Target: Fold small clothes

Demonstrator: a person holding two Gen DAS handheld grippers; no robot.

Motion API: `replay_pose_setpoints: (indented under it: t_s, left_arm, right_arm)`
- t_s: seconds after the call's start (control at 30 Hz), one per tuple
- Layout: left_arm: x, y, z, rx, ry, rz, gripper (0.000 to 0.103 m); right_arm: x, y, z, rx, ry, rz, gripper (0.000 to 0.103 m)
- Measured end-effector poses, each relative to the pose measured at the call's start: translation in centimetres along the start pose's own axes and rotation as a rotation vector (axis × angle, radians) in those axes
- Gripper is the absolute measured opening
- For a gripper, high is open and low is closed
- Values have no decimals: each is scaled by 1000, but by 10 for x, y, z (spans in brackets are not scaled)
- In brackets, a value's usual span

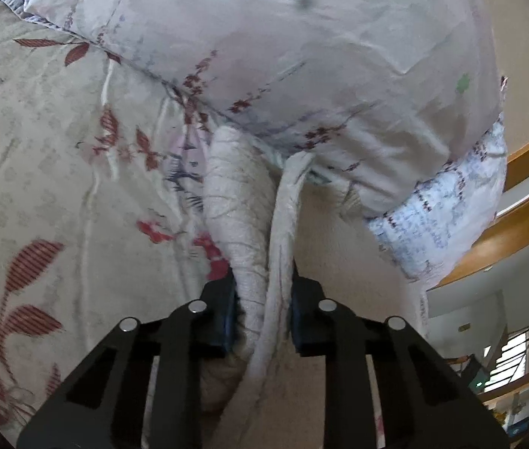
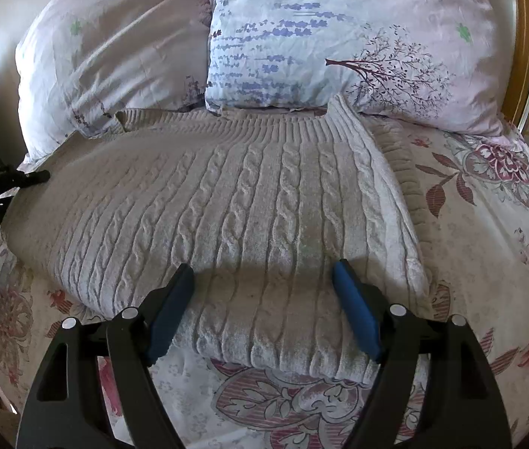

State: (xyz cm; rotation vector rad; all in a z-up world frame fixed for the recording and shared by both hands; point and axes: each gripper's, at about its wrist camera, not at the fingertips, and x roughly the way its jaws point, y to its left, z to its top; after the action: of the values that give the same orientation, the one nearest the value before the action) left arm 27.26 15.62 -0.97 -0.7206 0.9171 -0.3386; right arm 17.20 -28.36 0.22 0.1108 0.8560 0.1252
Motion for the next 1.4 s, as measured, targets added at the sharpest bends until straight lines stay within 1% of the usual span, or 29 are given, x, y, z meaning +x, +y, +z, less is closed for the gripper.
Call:
replay_pose_setpoints:
  t_s: [0.07,0.17,0.23,0.33,0.43,0.57,0.73,0.9,0.97,1.03,1.07,1.13,1.17,1.2,1.23,1.27,1.3,1.33,1.37,1.4]
  left_arm:
    - [-4,-7,1,-19,-10,-50,19]
    - [-7,-24,2,-18,-24,-96,18]
    - [-9,-40,1,-13,-31,-132,18]
    - [-6,-69,-2,-1,-30,-189,17]
    - [3,-102,-9,8,-13,-265,16]
    - [26,-140,-24,36,30,-331,16]
    - [61,-159,-47,23,91,-371,16]
    - [102,-169,-78,38,171,-349,16]
    - [109,-171,-85,54,181,-343,16]
    - [111,-177,-87,86,170,-329,17]
    - [112,-178,-87,84,169,-329,18]
    - [110,-178,-85,75,174,-356,19]
    - [107,-176,-84,69,179,-375,22]
    - [101,-175,-83,62,191,-415,29]
    - [91,-170,-84,65,190,-431,40]
    - [82,-168,-85,76,177,-441,54]
    - [69,-167,-85,100,145,-445,62]
    - [57,-165,-85,123,106,-431,74]
    - [45,-162,-85,148,63,-413,77]
    - [35,-159,-85,175,18,-380,78]
  right_arm:
    - [-3,-3,2,20,-4,17,78]
    - [-11,-7,8,60,-31,46,78]
    - [-18,-11,14,86,-57,80,78]
    - [-23,-13,22,121,-71,134,78]
    - [-25,-14,28,143,-82,180,78]
    - [-25,-10,32,147,-88,208,78]
    - [-22,-11,32,156,-83,215,78]
    - [-15,-22,29,207,-63,228,78]
    - [-11,-24,27,226,-56,234,78]
    - [-7,-25,26,239,-46,243,78]
    - [-5,-24,26,246,-41,247,78]
    - [-3,-22,27,254,-37,254,78]
    - [-3,-21,28,255,-37,260,78]
    - [-3,-20,29,258,-36,273,78]
    - [-3,-19,32,263,-36,283,78]
    - [-4,-20,34,267,-36,290,78]
    - [-5,-21,36,276,-37,306,78]
    - [-6,-21,39,289,-36,332,78]
    - [-6,-22,41,303,-33,360,78]
    - [-4,-21,44,315,-24,389,77]
